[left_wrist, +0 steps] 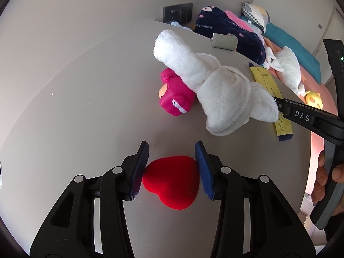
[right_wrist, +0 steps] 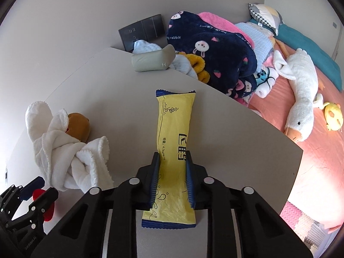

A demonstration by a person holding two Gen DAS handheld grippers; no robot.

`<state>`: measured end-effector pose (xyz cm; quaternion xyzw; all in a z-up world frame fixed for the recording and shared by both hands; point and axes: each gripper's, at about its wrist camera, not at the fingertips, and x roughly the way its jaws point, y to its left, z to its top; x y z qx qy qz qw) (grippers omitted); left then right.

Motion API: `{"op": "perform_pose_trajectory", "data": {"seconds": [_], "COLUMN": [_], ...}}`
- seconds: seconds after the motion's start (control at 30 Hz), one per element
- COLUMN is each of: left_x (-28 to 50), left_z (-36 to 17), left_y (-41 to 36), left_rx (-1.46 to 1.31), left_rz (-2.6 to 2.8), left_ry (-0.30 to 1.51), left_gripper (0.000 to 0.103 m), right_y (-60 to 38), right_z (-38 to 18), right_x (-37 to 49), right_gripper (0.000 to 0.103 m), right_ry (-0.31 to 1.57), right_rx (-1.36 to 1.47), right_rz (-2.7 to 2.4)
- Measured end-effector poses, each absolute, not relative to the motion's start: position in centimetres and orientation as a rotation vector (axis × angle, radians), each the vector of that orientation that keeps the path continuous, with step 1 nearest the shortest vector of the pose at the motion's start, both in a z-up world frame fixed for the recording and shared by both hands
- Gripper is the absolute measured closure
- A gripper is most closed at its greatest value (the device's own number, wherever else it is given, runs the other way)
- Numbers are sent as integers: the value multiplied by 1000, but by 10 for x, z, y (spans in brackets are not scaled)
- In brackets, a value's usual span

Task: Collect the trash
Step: 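Lift the red heart and yellow packet and carry them toward the bin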

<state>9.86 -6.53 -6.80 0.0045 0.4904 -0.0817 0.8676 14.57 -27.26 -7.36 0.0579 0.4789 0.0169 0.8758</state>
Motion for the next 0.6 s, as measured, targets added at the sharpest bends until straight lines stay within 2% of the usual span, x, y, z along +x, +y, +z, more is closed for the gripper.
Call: {"op": "perform_pose_trajectory", "data": {"seconds": [0.6], "left_x": [78], "left_z": [-45], "left_y": [-71], "left_rx": [14], "left_rz": [-190], "left_ry": [977], "left_gripper": [59], "right_y": [-295], "right_z": [-46], "right_x": [106], "right_gripper": [83], "right_ry": [951], "right_rx": [170], "right_rz": [52]}}
